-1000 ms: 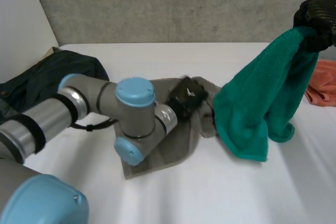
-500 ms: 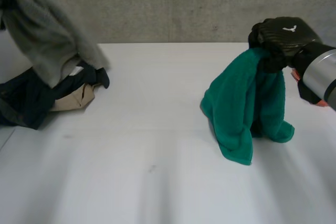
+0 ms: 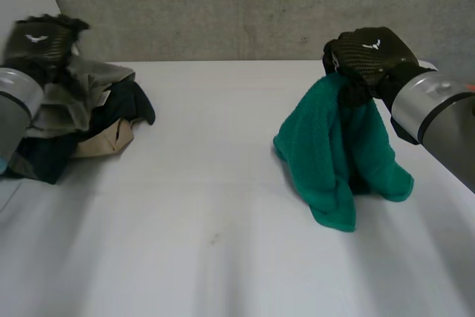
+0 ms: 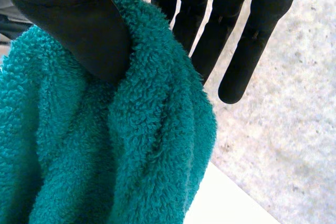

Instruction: Fold the laundry.

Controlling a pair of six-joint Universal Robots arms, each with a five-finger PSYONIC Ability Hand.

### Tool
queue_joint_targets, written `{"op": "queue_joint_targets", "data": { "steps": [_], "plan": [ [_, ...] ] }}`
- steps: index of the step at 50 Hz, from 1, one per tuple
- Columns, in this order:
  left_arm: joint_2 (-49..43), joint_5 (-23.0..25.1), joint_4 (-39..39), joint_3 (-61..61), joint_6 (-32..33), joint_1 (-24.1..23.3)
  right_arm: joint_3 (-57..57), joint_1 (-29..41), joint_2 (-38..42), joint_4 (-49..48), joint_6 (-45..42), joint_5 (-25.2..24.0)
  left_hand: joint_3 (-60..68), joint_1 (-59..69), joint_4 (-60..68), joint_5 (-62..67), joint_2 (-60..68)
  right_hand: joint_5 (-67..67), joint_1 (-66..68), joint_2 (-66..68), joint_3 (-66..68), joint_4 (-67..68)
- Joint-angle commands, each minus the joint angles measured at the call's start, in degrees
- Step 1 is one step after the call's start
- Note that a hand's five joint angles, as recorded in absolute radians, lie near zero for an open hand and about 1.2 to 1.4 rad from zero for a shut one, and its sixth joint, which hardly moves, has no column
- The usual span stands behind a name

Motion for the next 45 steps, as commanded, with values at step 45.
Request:
{"op": "queue_joint_targets", "data": {
  "steps": [45],
  "plan": [
    [-27.88,-13.79,-19.98,22.87,-2.21,-25.7,-4.59,2.27,25.14,-23.08,-13.66,-6.79,67.9,68.69,68.31,66.96,68.3,13.19,16.24,12.68,12.01,11.54]
  ]
}}
